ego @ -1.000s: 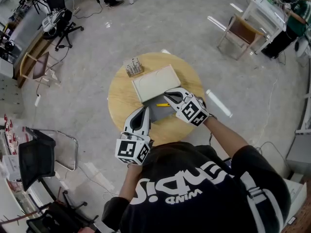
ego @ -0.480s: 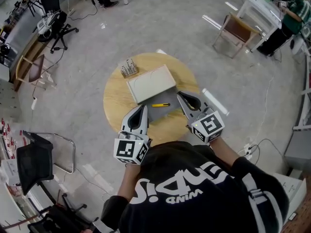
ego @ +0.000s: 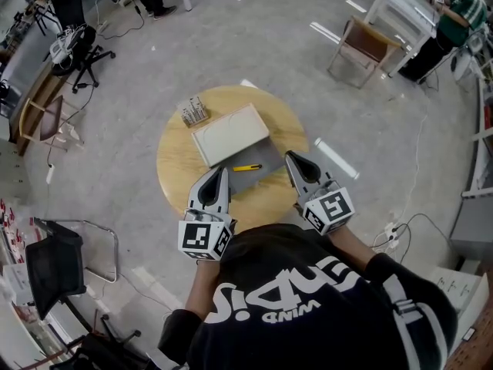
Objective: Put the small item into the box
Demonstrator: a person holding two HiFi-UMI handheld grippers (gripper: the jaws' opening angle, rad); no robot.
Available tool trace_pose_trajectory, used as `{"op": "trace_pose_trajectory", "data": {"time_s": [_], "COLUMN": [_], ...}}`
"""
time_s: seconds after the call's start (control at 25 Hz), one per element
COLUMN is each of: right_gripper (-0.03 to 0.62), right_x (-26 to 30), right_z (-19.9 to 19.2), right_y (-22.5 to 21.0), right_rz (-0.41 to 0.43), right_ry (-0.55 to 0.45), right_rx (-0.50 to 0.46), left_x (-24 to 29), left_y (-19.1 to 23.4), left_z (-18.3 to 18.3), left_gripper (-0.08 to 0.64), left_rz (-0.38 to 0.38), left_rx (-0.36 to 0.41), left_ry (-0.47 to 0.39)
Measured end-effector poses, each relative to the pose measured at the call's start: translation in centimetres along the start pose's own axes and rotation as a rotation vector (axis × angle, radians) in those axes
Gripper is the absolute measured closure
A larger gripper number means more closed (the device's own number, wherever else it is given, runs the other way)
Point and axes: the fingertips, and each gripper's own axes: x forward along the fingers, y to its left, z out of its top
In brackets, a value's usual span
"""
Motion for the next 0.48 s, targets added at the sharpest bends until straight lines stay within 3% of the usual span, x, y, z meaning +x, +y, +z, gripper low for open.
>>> {"op": "trace_pose_trajectory", "data": {"time_s": [0.48], "right_gripper": [0.588], "right_x": [-0.15], "right_z": [-0.01], "right_y": [0.47], "right_rz": [0.02], "right_ry": [0.004], "right_rx": [0.0], "left_x": [-0.47], "left_y": [-0.48], "left_z": [-0.02], "left_gripper": [0.551], "left_rz": [0.003], "left_rx": [-0.008], "left_ry": [0.005]}}
